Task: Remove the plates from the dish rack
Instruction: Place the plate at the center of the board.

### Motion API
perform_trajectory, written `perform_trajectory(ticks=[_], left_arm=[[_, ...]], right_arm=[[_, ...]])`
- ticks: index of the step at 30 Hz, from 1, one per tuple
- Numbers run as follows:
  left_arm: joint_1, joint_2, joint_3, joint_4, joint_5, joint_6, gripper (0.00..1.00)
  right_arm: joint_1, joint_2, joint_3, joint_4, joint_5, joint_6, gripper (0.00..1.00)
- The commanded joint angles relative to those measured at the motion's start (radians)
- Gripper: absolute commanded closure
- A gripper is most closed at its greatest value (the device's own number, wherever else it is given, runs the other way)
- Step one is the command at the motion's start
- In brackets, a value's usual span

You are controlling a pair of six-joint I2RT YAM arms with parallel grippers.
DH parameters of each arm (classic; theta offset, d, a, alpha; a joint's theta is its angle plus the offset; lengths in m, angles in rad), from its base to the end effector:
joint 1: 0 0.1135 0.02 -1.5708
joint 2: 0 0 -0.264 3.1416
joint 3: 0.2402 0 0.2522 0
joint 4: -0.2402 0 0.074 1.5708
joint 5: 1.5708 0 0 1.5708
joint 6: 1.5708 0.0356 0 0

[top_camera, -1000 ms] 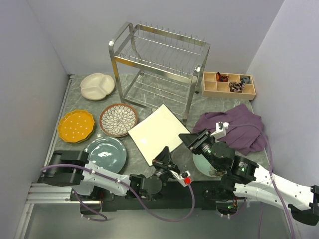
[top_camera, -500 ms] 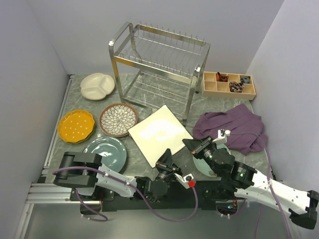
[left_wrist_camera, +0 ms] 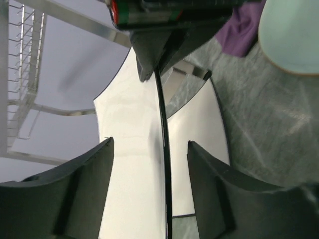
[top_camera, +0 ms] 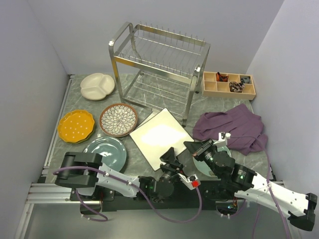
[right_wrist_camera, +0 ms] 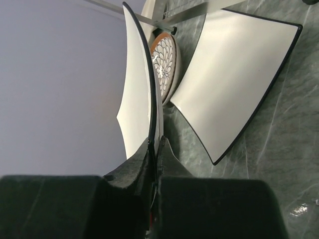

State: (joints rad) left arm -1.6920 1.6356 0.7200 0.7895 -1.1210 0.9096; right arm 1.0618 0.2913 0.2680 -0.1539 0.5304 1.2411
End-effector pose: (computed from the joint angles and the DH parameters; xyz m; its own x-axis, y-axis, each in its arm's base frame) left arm -0.0072 -0.3242 0.2080 0.4352 0.7351 -0.5198 0.3194 0.4138 0.8525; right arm 0.0725 0.0929 0.2251 -0.5109 0.7593 -0.4030 -0.0840 0.4225 0.9025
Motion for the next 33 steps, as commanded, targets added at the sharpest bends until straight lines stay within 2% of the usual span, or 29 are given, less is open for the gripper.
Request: perform_trajectory(ticks=[1, 2, 3, 9, 13, 17, 19, 24, 26, 29, 30, 33], left_arm=[[-0.012, -0.025, 0.058, -0.106, 0.061, -0.165, 0.26], [-0.015, -0.032, 0.068, -0.143, 0.073, -0.231, 0.2], [-0.021, -0.042, 0.071, -0.174, 0.084, -0.265, 0.01], [-0.047, -0.143, 0.093, -0.39, 0.202, -0.52, 0.01], [-0.049, -0.247, 0.095, -0.545, 0.352, -0.737, 0.01], [-0.052, -0.338, 0.046, -0.588, 0.499, -0.973, 0.01], [-0.051, -0.411, 0.03, -0.602, 0.573, -1.021, 0.01], [-0.028, -0.633, -0.011, -0.628, 0.633, -1.129, 0.01], [0.02, -0.698, -0.019, -0.644, 0.71, -1.158, 0.01], [0.174, -0.804, -0.018, -0.657, 0.809, -1.193, 0.0], [0.265, -0.824, -0.017, -0.665, 0.825, -1.199, 0.01], [0.4, -0.878, -0.021, -0.656, 0.866, -1.213, 0.01]], right_arm=[[-0.008, -0.038, 0.037, 0.255, 0.046, 0.06, 1.0], [-0.01, -0.038, 0.04, 0.258, 0.048, 0.049, 1.0], [-0.014, -0.037, 0.04, 0.26, 0.049, 0.044, 1.0], [-0.052, -0.029, 0.057, 0.264, 0.026, 0.009, 1.0], [-0.127, -0.006, 0.063, 0.271, -0.047, -0.011, 1.0], [-0.215, 0.04, 0.057, 0.303, -0.171, -0.017, 1.0], [-0.238, 0.068, 0.048, 0.332, -0.231, -0.02, 1.0], [-0.287, 0.117, 0.059, 0.376, -0.311, -0.094, 1.0], [-0.296, 0.14, 0.068, 0.381, -0.34, -0.117, 1.0], [-0.333, 0.178, 0.062, 0.421, -0.411, -0.129, 1.0], [-0.341, 0.19, 0.062, 0.431, -0.424, -0.132, 1.0], [-0.367, 0.247, 0.065, 0.476, -0.475, -0.137, 1.0]])
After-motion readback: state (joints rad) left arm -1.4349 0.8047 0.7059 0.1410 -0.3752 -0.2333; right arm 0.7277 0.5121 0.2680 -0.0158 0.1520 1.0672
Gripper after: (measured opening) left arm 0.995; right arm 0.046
